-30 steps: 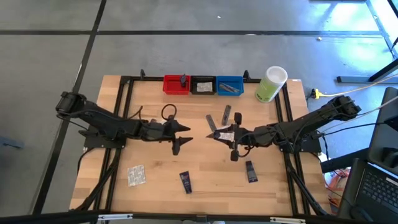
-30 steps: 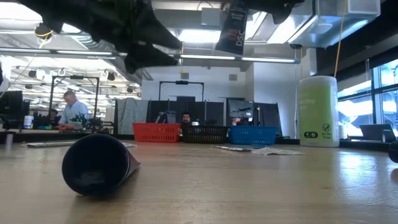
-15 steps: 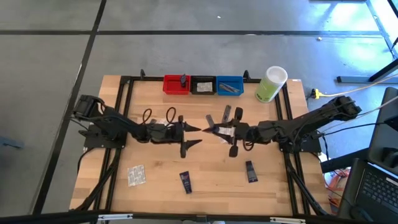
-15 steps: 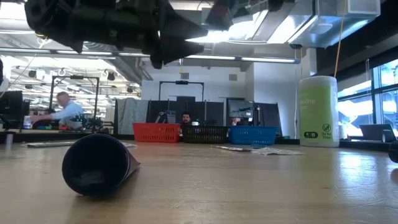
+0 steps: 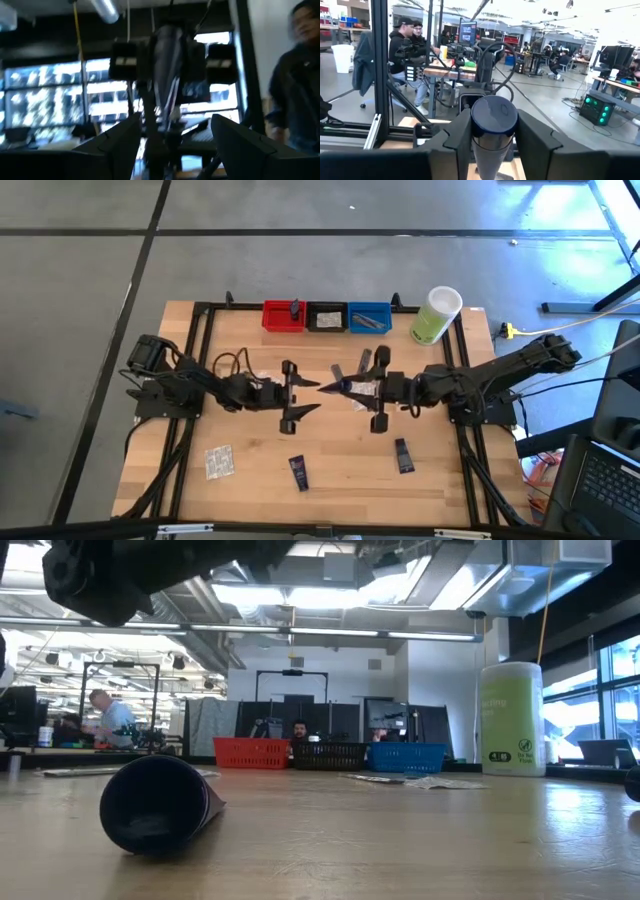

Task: Pick & Place Travel size toiletries
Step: Put the blue shave cream into the red bin

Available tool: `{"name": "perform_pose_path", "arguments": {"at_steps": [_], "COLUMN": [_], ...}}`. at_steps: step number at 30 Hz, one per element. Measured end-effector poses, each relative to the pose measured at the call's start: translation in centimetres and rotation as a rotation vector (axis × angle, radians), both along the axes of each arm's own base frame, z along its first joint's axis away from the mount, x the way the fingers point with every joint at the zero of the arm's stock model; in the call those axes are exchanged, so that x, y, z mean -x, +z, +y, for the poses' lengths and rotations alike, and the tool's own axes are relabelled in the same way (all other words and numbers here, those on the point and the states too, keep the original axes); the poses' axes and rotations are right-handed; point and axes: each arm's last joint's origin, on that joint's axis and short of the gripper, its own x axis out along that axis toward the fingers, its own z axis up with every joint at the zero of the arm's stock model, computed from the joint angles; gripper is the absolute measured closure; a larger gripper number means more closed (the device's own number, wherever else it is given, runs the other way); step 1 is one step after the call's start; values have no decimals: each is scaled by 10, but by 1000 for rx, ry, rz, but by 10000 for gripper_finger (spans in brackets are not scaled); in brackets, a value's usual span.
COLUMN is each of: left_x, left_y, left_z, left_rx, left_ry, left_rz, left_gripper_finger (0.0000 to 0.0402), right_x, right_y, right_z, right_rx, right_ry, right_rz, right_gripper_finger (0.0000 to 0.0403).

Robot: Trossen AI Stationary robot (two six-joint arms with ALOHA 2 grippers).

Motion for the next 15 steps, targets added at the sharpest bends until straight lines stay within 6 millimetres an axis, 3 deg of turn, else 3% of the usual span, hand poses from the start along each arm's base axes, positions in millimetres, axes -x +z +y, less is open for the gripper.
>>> {"name": "perform_pose_path", "arguments": {"at_steps": [5,11,15], "left_x": [-4,-12,-14], "left_y": [9,24,26], "left_z": [0,-3,-3], "left_rx": [-29,-77,-92], "left_ry": [7,17,25], "left_rz": [-36,-94,-90], "left_gripper_finger": [164,164,164], "right_x": [0,0,0], "right_y": [11,22,26], "right_z": [0,2,1], "right_rx": [19,28,26], "right_ry": [-1,44,43], "right_rz": [-32,-66,-78], "right_gripper_finger": [257,278,269]}}
